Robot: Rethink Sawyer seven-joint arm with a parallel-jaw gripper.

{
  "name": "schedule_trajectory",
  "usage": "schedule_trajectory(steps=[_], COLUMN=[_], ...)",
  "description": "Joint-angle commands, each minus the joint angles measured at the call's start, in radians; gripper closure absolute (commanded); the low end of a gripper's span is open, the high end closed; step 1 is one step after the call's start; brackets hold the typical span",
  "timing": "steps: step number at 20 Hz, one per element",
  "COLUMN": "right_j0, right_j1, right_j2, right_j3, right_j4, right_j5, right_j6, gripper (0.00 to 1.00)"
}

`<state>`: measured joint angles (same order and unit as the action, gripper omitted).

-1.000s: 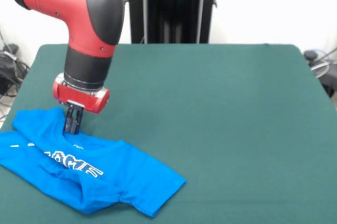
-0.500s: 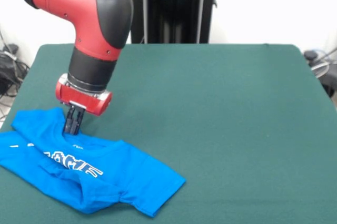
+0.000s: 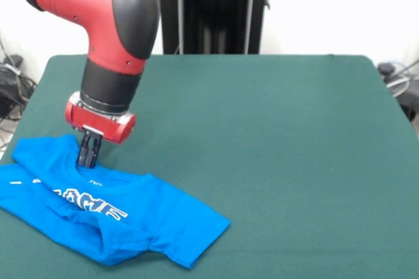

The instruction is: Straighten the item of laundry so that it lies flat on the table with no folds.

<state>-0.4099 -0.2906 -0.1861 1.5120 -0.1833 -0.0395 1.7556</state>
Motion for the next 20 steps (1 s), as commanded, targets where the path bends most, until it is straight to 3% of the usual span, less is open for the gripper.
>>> schedule_trajectory(steps=[1,7,20], right_j0=[-0.076,-0.071,0.012], right_j1=[0.017,-0.031,-0.041], right_j2=[0.211,0.316,0.338], right_j3=[0.176,0.278,0.321], right_j4=[0.152,0.305,0.540], right_j5=[0.155,0.124,0.084], right_j6=[0.276,0.350,0.339], gripper=[1.00,1.00,1.00])
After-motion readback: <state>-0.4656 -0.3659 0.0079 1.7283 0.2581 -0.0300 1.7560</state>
